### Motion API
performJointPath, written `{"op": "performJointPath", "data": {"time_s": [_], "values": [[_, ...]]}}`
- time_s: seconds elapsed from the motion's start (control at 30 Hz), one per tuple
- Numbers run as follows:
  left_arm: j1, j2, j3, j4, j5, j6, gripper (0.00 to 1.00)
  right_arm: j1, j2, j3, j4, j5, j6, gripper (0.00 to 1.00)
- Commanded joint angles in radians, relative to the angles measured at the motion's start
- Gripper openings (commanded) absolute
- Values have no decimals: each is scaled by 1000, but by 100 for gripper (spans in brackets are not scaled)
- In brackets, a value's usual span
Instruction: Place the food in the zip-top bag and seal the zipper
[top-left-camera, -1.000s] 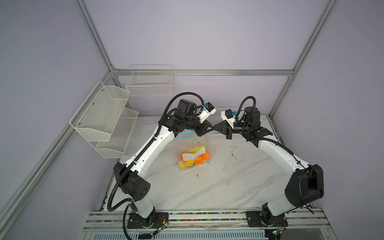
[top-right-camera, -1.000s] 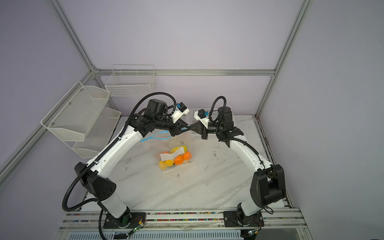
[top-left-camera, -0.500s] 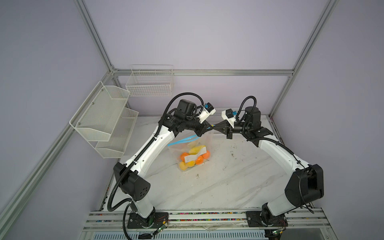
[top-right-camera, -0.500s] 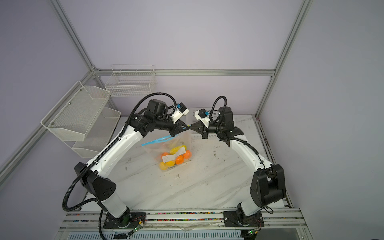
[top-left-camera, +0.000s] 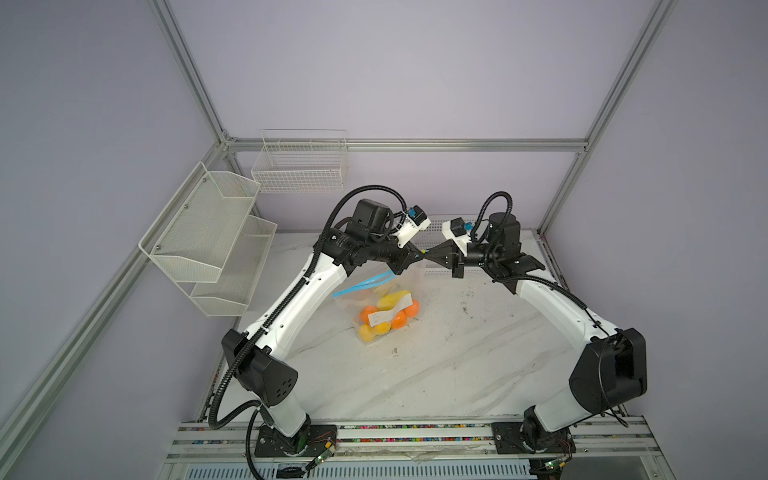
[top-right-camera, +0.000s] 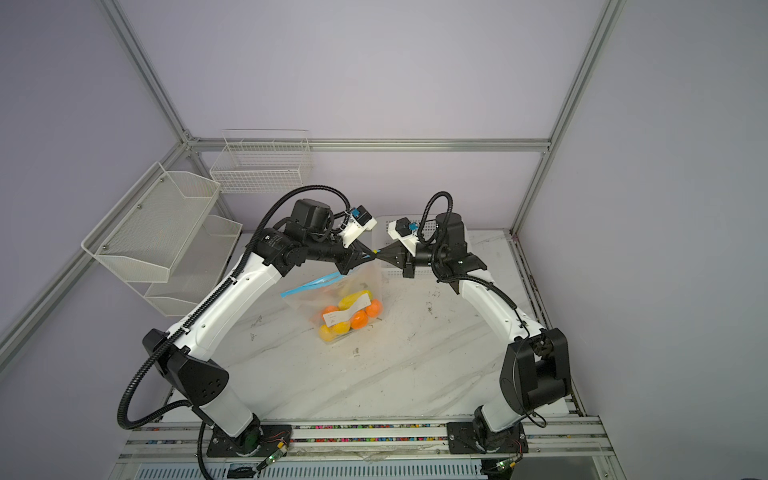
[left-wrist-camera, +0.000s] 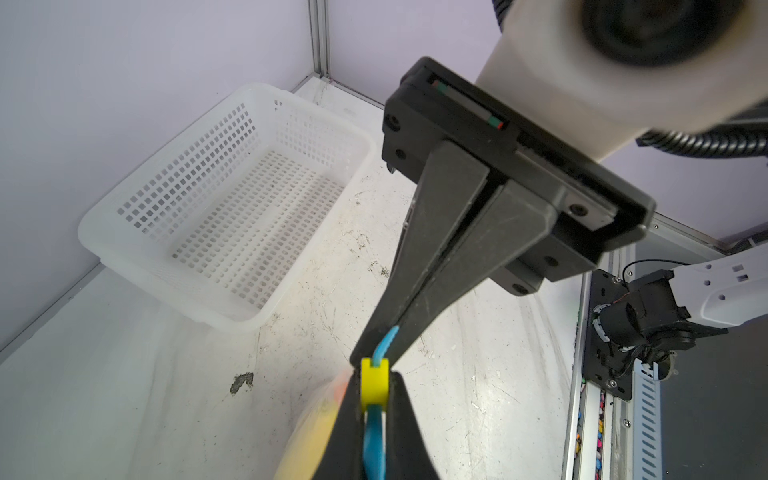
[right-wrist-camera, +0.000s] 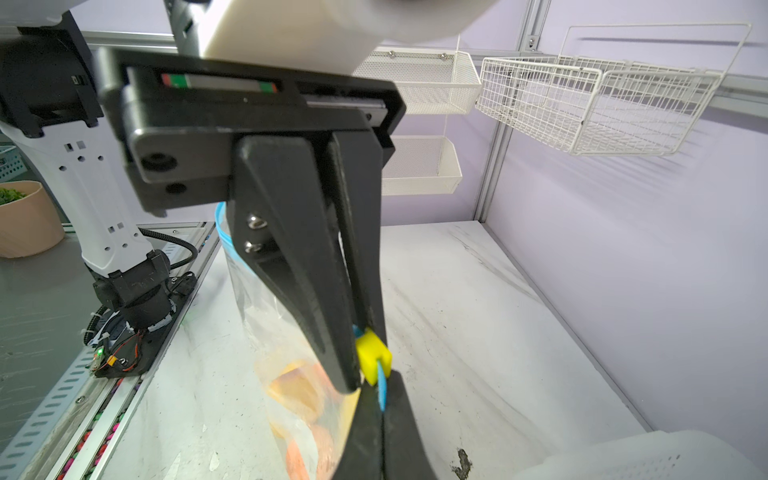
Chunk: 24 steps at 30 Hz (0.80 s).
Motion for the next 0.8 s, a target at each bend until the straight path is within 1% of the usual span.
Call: {"op": "performJointPath", "data": {"time_s": [0.0,0.63,0.77], "values": [[10,-89,-22,18,-46,3,4,-13,-4,21,5,0,-20,0],[11,-143,-113,15,-95,3,6,-15,3,26,-13,40,-16,0],[9,-152,-128,13,-104,3,9,-14,3,25,-14,45,-16,0]]}}
